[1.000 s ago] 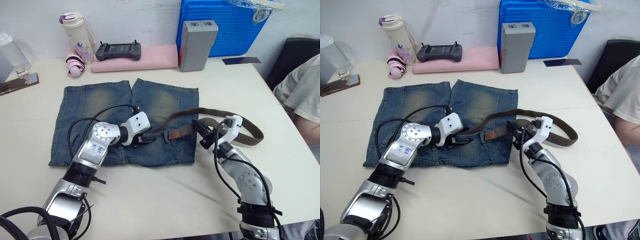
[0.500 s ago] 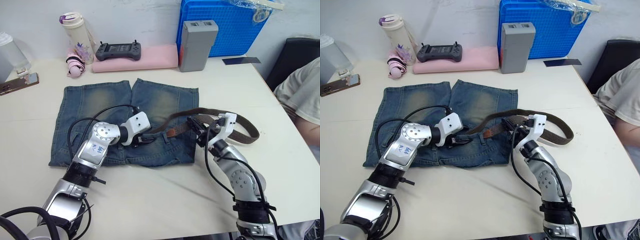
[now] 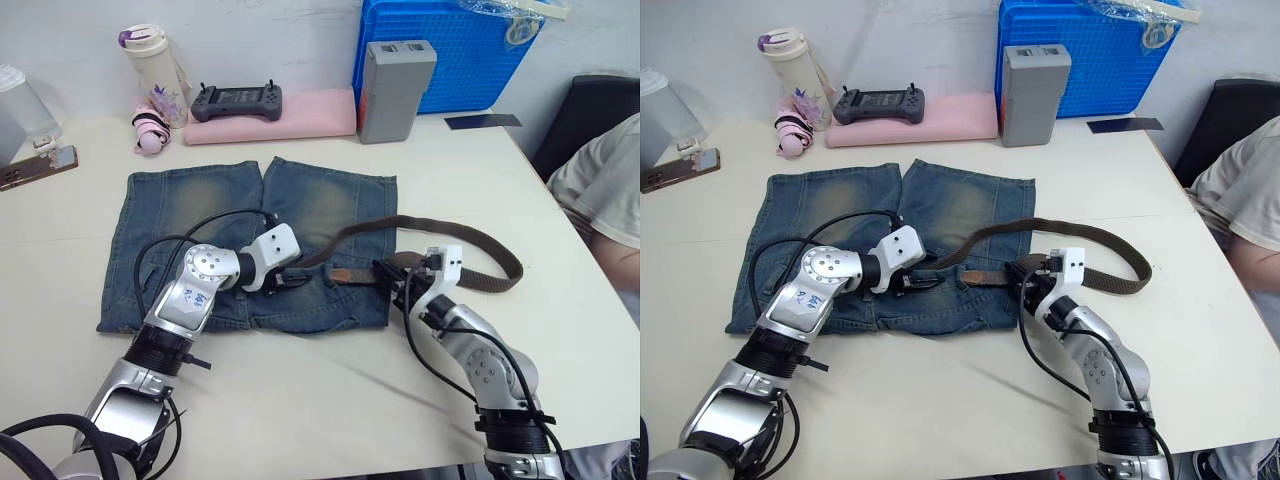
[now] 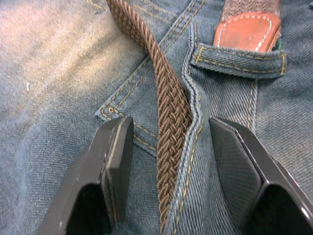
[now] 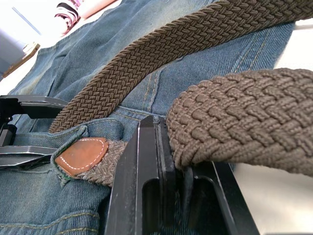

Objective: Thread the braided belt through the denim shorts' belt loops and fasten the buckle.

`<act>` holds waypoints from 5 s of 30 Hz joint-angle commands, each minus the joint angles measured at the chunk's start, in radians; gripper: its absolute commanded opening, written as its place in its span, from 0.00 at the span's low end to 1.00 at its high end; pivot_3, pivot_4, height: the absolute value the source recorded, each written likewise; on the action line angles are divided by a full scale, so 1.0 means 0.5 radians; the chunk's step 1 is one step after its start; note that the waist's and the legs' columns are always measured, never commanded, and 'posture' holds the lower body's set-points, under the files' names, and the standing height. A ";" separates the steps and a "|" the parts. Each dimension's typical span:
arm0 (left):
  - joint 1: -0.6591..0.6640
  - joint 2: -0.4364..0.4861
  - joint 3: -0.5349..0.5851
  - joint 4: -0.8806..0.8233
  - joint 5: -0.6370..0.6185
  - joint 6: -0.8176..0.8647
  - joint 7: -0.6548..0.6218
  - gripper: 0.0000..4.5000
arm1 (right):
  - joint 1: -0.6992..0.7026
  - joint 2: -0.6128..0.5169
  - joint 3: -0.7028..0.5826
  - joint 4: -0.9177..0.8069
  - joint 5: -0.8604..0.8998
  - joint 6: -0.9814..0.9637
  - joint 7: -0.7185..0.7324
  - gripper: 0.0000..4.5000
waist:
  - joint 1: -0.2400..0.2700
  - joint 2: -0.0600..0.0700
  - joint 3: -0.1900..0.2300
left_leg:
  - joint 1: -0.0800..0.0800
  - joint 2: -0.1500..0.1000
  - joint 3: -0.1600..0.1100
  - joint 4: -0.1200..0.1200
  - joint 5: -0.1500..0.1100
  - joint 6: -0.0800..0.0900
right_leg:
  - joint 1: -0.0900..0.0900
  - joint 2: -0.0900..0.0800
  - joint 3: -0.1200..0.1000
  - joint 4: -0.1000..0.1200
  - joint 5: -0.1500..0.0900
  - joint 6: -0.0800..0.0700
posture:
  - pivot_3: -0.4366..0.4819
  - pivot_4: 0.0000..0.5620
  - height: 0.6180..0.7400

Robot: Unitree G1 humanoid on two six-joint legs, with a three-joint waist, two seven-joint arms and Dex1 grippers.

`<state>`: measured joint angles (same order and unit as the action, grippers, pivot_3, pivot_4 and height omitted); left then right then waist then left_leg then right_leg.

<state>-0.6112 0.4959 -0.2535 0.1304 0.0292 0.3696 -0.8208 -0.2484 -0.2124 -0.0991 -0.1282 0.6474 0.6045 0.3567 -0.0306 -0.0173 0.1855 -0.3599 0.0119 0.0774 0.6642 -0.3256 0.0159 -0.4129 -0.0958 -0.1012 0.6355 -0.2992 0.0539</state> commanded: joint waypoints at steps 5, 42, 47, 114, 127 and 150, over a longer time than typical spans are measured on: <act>0.036 0.036 -0.001 0.063 0.045 0.032 0.019 0.61 | -0.111 -0.031 0.028 -0.129 0.015 0.060 0.063 0.00 | 0.000 0.000 0.000 | 0.000 0.000 0.000 0.000 0.000 0.000 | 0.000 0.000 0.000 0.000 0.000 0.000 | 0.48 0.27 0.90; 0.067 0.056 0.017 0.000 0.033 0.070 0.010 0.61 | 0.105 0.328 0.450 -0.740 -0.673 -0.073 -0.619 0.00 | 0.000 0.000 0.000 | 0.000 0.000 0.000 -0.001 -0.001 -0.002 | -0.001 0.000 0.000 0.000 0.000 -0.001 | 0.48 0.27 0.90; 0.062 0.050 0.016 0.006 0.035 0.070 0.010 0.61 | 0.155 0.424 0.386 -0.499 -0.645 -0.141 -0.597 0.00 | -0.002 0.000 0.000 | 0.000 0.000 0.000 -0.001 -0.001 -0.002 | 0.000 0.001 0.000 0.000 -0.001 -0.001 | 0.48 0.27 0.90; -0.059 0.348 0.054 0.761 0.691 -2.814 0.364 0.98 | -0.083 0.438 0.445 -0.113 -0.740 0.210 -0.374 0.00 | 0.007 -0.004 -0.003 | -0.022 0.000 0.007 0.004 0.000 -0.001 | -0.023 -0.003 -0.007 0.008 -0.001 -0.002 | 0.48 0.27 0.90; -0.113 0.350 -0.067 0.790 0.900 -2.827 0.551 0.18 | -0.081 0.430 0.442 -0.158 -0.729 0.219 -0.363 0.00 | 0.006 -0.006 -0.004 | -0.021 0.000 0.007 0.004 0.000 -0.001 | -0.023 -0.003 -0.006 0.009 -0.001 -0.002 | 0.48 0.27 0.90; -0.030 0.388 -0.130 0.693 0.897 -2.756 0.634 0.00 | 0.183 -0.712 0.268 -1.374 0.035 0.702 0.401 0.99 | 0.008 -0.006 -0.004 | -0.021 0.001 0.007 0.004 -0.003 0.004 | -0.023 -0.002 -0.006 0.006 -0.001 -0.002 | 0.48 0.27 0.90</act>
<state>-0.6401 0.6758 -0.3027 0.4745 0.4738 -1.0101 -0.4950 -0.1651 -0.5235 -0.0256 -0.7764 0.7515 1.0684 0.4904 -0.0266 -0.0203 0.1836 -0.3705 0.0121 0.0812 0.6664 -0.3271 0.0180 -0.4243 -0.0967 -0.1045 0.6385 -0.2997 0.0527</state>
